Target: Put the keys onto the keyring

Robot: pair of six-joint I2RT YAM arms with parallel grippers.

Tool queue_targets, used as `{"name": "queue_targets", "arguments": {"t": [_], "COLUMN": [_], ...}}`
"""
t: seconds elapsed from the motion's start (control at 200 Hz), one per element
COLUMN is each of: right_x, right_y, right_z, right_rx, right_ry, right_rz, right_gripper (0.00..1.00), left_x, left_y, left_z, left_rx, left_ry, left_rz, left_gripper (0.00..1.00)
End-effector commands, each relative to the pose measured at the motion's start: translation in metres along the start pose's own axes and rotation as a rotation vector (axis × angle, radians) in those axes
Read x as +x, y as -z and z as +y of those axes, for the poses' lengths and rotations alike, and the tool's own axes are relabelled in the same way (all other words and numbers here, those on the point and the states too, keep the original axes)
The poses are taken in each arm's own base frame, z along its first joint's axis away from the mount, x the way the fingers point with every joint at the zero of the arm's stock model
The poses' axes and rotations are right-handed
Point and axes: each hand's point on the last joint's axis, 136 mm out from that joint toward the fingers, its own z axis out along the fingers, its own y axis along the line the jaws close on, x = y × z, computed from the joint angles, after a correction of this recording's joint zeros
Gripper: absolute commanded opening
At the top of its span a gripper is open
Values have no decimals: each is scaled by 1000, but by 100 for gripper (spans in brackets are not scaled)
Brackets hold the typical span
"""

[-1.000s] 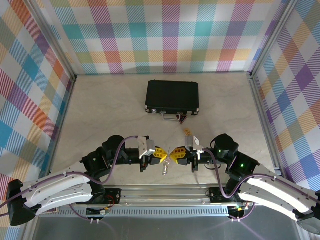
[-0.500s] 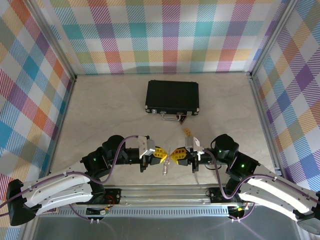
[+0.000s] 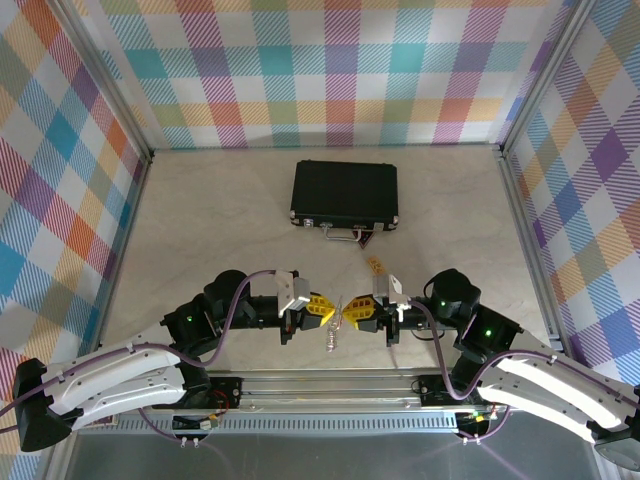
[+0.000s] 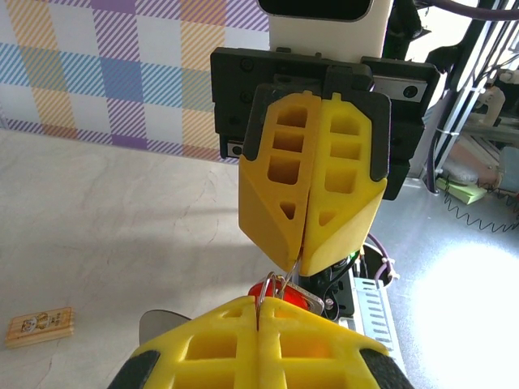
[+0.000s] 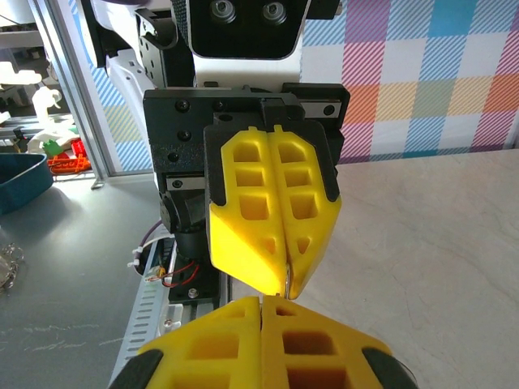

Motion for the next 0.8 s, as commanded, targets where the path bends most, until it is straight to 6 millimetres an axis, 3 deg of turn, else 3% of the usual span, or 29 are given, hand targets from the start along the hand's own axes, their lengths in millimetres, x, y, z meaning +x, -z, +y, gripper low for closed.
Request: {"name": "queue_targets", "arguments": {"t": [0.0,0.795], "right_x": [-11,-7], "right_y": [4,1], "right_z": [13,12], "right_rx": [-63,-61], "right_ry": [31,9], "right_rz": [-21,-12], "right_gripper": [0,0], "left_x": [-37,-44], "left_y": [5,11], "left_z": [-1,4], "left_rx": [-14,-50], "left_ry": [-34,-10], "left_rz": [-110,-200], "left_gripper": [0,0]}}
